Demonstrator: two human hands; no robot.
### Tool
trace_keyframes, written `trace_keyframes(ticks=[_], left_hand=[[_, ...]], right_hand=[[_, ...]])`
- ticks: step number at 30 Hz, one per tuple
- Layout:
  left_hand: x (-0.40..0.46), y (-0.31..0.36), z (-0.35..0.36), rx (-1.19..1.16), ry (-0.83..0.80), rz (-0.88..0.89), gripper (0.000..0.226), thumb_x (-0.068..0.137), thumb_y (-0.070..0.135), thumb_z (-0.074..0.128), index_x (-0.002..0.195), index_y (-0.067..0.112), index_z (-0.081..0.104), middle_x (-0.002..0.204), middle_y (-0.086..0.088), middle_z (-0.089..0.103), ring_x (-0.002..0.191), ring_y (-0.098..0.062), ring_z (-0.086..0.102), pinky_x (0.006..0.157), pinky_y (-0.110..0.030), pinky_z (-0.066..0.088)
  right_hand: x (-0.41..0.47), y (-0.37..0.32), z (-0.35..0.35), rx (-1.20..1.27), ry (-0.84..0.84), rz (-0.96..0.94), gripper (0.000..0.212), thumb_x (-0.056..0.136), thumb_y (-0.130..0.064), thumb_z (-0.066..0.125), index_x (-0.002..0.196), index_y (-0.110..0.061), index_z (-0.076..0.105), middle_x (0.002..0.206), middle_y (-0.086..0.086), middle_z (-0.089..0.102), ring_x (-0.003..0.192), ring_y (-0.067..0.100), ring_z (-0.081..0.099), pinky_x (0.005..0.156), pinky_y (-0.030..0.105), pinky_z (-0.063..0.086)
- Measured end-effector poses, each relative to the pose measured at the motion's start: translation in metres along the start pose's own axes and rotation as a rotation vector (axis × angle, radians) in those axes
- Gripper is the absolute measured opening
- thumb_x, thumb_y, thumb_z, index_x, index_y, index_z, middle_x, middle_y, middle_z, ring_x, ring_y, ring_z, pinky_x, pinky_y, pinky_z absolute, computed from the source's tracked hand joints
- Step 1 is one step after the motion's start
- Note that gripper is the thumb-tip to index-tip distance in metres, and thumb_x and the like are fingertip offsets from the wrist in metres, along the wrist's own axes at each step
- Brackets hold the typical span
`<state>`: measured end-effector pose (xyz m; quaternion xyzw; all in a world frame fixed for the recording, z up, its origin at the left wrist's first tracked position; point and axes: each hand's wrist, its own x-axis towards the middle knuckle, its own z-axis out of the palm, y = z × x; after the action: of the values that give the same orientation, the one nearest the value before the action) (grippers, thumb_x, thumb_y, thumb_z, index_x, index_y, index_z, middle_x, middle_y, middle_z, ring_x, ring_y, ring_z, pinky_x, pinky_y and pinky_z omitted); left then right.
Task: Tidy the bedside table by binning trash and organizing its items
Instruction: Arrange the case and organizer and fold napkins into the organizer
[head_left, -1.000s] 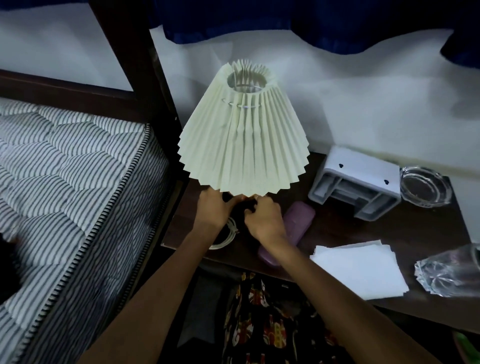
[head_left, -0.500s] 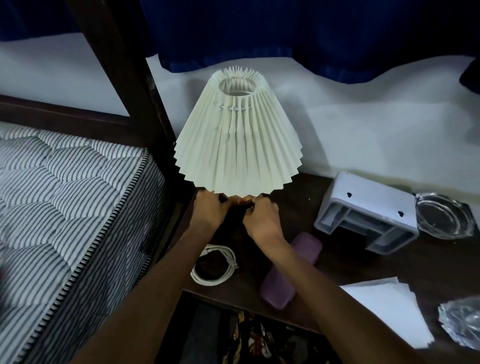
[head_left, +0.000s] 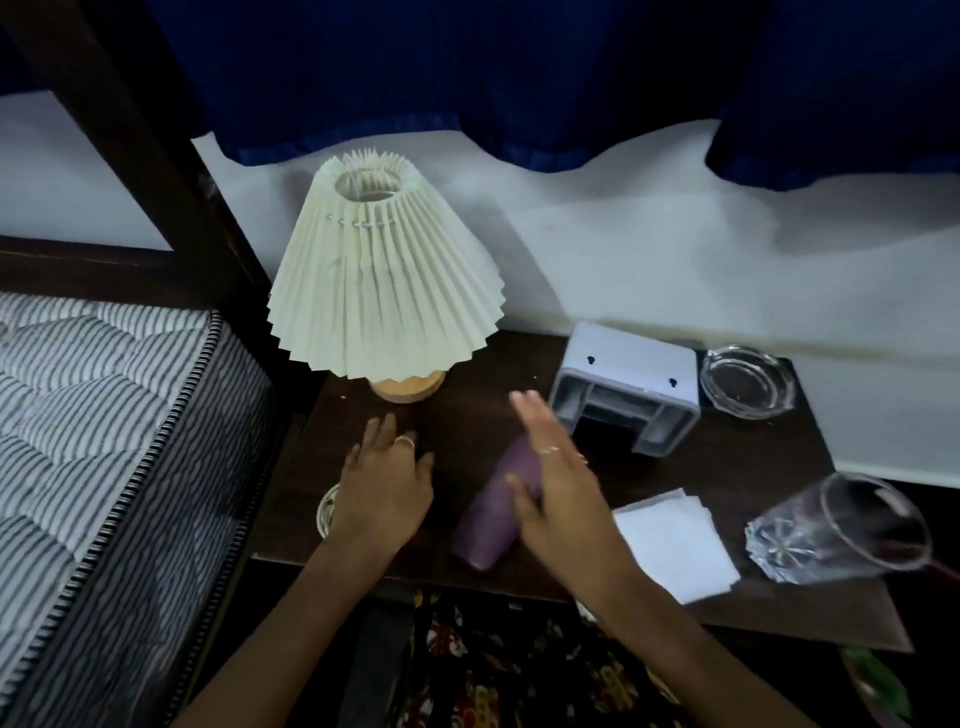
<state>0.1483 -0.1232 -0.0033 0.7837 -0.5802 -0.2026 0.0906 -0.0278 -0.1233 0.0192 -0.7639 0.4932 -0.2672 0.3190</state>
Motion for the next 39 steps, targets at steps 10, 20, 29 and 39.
trace_keyframes(ticks=[10,20,29,39], left_hand=[[-0.013,0.105,0.004,-0.203,-0.027,0.274,0.067,0.095,0.029,0.051,0.150,0.012,0.016,0.156,-0.005,0.027,0.142,-0.019,0.027,0.113,-0.032,0.026],[0.022,0.133,0.035,-0.291,-0.060,0.096,0.067,0.085,0.025,0.065,0.141,0.018,0.029,0.137,-0.007,0.051,0.125,-0.025,0.050,0.104,-0.043,0.043],[0.028,0.143,0.008,-0.470,0.119,0.166,0.042,0.097,0.032,0.047,0.134,0.010,0.046,0.126,-0.010,0.060,0.115,-0.024,0.056,0.085,-0.023,0.040],[0.043,0.125,-0.009,-0.760,0.007,0.005,0.060,0.091,0.063,0.030,0.136,0.027,0.047,0.133,0.002,0.056,0.126,-0.017,0.049,0.105,-0.034,0.037]], right_hand=[[-0.027,0.076,-0.073,0.206,0.371,0.523,0.075,0.088,-0.008,0.059,0.149,-0.013,0.015,0.154,0.008,0.029,0.141,0.024,0.031,0.116,0.037,0.027],[-0.003,0.087,-0.073,0.239,0.355,0.559,0.059,0.084,0.010,0.037,0.138,-0.014,0.041,0.120,0.013,0.064,0.107,0.024,0.061,0.081,0.020,0.042],[0.022,0.083,-0.082,0.170,0.444,0.509,0.053,0.082,0.007,0.039,0.130,-0.013,0.051,0.106,0.012,0.071,0.103,0.027,0.065,0.089,0.042,0.053],[0.060,0.070,-0.093,0.223,0.481,0.501,0.046,0.084,0.006,0.037,0.126,-0.001,0.055,0.121,0.016,0.064,0.116,0.027,0.056,0.092,0.021,0.039]])
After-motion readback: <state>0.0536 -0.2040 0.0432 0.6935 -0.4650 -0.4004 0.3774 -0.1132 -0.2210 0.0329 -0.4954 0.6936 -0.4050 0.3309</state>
